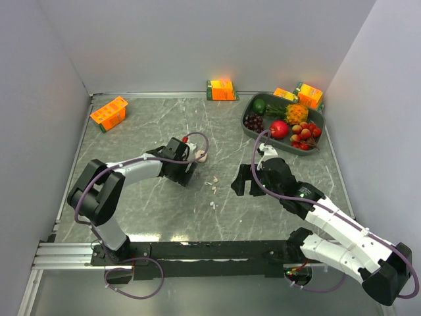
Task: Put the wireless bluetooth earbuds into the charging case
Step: Pick up the charging case at the center of the board.
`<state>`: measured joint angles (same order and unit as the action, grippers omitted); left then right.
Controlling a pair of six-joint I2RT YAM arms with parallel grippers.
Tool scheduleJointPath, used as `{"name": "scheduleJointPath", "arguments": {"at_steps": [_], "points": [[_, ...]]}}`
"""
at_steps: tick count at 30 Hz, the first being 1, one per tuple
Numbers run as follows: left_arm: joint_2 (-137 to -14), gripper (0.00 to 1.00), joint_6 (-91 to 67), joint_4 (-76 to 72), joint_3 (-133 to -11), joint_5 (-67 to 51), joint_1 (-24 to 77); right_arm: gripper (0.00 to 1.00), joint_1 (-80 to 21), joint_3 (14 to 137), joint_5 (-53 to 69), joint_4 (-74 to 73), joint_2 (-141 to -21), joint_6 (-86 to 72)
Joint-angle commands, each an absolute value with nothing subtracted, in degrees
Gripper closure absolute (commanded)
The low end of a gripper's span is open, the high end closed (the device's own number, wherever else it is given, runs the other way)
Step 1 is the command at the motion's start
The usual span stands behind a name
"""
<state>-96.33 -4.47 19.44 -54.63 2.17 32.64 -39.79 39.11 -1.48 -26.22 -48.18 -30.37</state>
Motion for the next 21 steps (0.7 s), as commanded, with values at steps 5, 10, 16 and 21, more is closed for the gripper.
{"name": "scheduleJointPath", "arguments": {"at_steps": [5, 10, 16, 21], "points": [[-98.9, 0.38, -4.6, 21.8, -55.5, 5.2, 34.0, 0.0, -40.2, 40.3, -2.0, -25.4, -47.5, -30.2], [-99.3, 0.69, -9.5, 22.1, -54.8, 5.1, 34.2, 0.0, -40.2, 40.3, -1.3, -24.8, -48.1, -30.7], [-101.8, 0.93, -19.0, 22.9, -55.0, 8.3, 34.9, 0.0, -40.2, 40.3, -1.0, -24.8, -47.8, -31.5], [-98.7, 0.67, -22.5, 22.1, -54.5, 10.3, 35.2, 0.0, -40.1, 39.9, -1.1, -25.1, -47.1, -31.8]]}}
